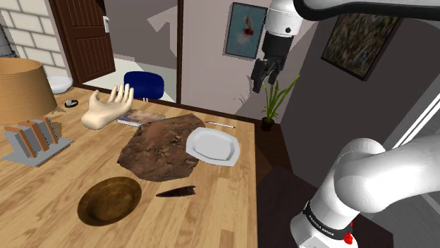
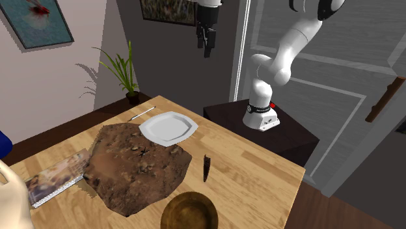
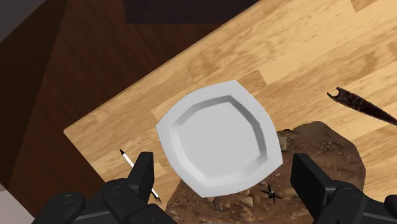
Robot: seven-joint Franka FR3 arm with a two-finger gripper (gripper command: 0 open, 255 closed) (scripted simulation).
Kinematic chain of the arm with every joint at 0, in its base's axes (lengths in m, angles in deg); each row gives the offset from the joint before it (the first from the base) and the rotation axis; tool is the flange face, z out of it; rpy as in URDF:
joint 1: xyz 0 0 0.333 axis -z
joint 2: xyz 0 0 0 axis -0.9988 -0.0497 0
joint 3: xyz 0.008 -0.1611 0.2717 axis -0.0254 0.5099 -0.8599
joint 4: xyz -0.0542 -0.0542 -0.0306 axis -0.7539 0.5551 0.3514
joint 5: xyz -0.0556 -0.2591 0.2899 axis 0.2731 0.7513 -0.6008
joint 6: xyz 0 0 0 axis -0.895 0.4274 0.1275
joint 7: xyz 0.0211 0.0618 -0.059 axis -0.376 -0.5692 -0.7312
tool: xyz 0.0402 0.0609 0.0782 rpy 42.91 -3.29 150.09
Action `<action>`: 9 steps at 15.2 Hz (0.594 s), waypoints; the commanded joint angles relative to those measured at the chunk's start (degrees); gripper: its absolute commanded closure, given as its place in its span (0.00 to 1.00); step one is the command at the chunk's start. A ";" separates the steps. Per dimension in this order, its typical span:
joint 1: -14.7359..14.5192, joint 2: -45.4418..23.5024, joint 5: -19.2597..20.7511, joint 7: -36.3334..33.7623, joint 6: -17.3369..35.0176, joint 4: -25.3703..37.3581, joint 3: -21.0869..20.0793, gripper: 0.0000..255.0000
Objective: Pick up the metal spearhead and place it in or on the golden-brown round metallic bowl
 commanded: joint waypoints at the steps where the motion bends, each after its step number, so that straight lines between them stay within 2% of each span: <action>1: 0.00 0.00 0.00 0.00 0.00 0.00 0.00 0.00; 9: -5.51 -8.92 -0.62 6.85 13.49 -4.81 -1.88 0.00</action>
